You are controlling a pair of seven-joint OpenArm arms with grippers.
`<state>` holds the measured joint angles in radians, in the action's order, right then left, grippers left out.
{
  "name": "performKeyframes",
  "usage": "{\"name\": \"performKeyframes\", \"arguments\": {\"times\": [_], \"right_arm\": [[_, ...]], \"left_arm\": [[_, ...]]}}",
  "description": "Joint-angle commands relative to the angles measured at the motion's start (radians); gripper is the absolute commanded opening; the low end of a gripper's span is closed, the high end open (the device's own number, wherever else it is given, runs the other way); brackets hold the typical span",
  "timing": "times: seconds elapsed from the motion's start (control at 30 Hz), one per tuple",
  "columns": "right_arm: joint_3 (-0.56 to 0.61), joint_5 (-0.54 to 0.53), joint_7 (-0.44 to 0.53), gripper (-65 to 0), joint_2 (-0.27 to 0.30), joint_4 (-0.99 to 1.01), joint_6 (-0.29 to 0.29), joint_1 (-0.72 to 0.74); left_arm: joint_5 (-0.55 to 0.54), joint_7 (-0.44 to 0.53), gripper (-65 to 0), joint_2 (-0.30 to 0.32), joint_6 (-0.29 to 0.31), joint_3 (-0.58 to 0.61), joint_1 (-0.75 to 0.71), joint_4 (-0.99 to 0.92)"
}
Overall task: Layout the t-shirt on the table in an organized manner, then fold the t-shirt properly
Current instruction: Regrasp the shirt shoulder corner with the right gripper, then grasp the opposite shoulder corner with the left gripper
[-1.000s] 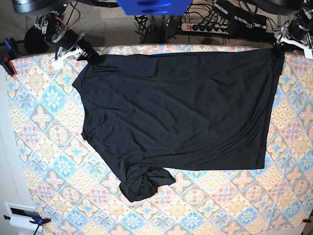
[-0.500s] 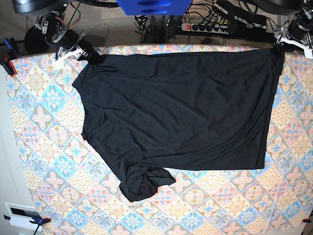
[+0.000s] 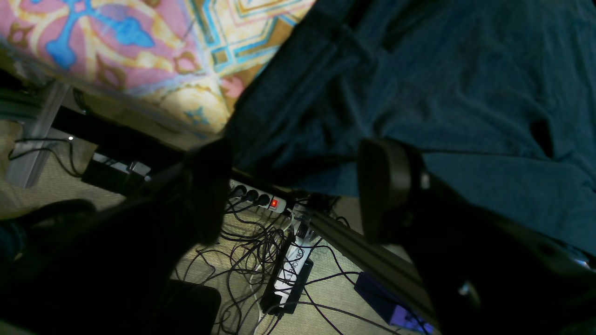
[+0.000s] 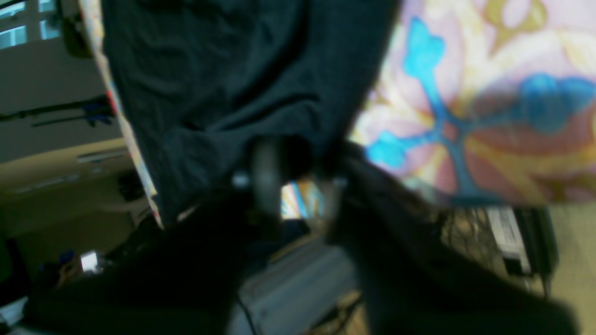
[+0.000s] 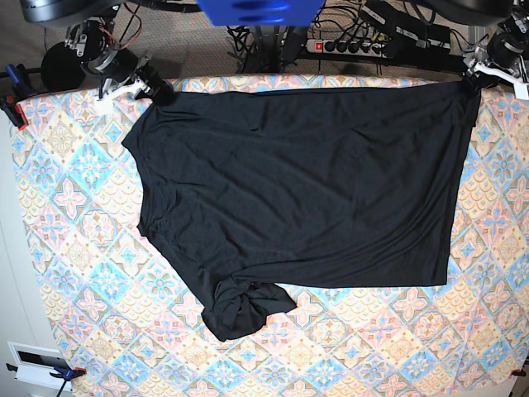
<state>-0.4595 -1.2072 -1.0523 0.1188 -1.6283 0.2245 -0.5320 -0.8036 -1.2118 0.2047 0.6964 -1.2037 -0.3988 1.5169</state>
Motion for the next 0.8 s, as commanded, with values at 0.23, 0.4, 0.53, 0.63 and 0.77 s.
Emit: {"name": "performKeyframes", "arguments": {"times": [0.23, 0.4, 0.53, 0.63, 0.77], "right_arm": [[-0.003, -0.018, -0.003, -65.0, 0.006, -0.013, 0.008, 0.025], [-0.003, -0.018, -0.006, -65.0, 0.006, -0.013, 0.008, 0.079], [-0.003, -0.018, -0.006, -65.0, 0.006, -0.013, 0.008, 0.082], [-0.003, -0.018, -0.006, -65.0, 0.006, -0.013, 0.008, 0.083], [-0.003, -0.018, -0.006, -65.0, 0.006, -0.013, 0.008, 0.083]], "left_arm": [[-0.027, 0.008, -23.7, 0.028, 0.002, 0.069, -0.01, 0.014], [-0.03, 0.007, -23.8, 0.026, 0.002, 0.149, -0.01, 0.014], [-0.119, -0.01, -23.8, 0.028, 0.002, 0.167, -0.005, -0.049], [-0.193, -0.04, -23.8, 0.068, 0.002, 0.167, 0.008, -0.149], [-0.216, -0.043, -23.8, 0.091, 0.002, 0.164, 0.007, -0.181]]}}
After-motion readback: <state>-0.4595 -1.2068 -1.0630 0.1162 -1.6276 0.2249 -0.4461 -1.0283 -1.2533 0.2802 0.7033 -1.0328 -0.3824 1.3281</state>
